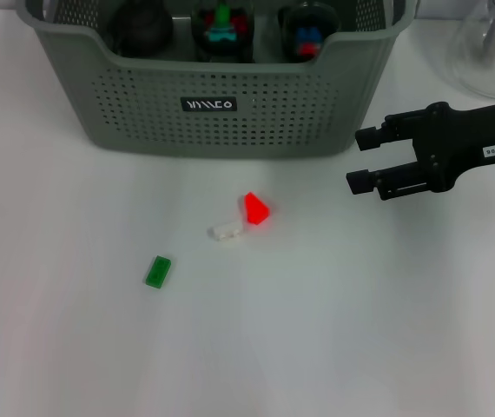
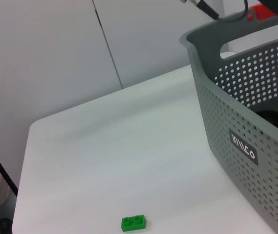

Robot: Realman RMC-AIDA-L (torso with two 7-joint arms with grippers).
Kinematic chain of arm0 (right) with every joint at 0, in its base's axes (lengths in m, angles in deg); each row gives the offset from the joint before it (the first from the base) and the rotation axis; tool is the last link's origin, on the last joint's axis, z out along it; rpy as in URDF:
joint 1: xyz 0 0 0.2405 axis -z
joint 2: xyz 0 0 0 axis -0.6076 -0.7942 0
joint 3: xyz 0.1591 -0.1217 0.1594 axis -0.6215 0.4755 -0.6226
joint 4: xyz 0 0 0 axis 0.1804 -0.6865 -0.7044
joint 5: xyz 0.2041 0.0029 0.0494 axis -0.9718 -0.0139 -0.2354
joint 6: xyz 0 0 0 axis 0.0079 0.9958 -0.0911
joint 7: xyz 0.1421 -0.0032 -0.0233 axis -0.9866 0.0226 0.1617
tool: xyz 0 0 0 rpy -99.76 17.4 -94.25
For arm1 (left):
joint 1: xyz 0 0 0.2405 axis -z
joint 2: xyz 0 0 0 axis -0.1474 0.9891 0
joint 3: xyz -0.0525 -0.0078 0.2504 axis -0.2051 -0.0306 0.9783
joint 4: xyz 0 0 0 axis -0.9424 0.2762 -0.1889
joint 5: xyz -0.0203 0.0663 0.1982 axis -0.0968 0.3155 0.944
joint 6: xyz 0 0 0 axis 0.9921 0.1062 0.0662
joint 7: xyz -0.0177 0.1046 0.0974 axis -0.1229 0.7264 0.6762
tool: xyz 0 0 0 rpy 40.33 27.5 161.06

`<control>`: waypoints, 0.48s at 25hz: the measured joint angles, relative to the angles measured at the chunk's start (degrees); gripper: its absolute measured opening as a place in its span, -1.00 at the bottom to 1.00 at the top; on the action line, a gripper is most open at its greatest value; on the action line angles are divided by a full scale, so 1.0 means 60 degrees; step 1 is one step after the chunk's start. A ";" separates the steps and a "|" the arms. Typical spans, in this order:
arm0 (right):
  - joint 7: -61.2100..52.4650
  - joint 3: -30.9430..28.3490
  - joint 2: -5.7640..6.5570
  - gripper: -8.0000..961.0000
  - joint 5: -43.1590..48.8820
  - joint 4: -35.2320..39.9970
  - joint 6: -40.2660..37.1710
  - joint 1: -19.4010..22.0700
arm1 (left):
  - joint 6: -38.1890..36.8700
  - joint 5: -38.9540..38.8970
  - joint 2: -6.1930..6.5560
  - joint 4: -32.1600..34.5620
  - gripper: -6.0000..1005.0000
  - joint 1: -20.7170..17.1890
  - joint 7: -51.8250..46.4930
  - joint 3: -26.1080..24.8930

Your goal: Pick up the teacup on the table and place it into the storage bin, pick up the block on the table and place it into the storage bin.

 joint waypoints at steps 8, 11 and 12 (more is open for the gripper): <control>0.0043 -0.0001 0.0001 0.63 0.0000 0.0004 0.0023 0.0000 | -0.0854 -0.0979 -0.0058 0.2540 0.60 -0.0916 0.0212 -0.0249; 0.0058 -0.0001 0.0016 0.63 -0.0012 0.0009 -0.0019 0.0004 | -0.2070 -0.4033 -0.0033 0.4572 0.72 -0.2142 0.1465 -0.0743; 0.0064 -0.0001 0.0022 0.63 -0.0019 0.0011 -0.0019 0.0006 | -0.2276 -0.4612 -0.0011 0.4797 0.74 -0.2334 0.1768 -0.0847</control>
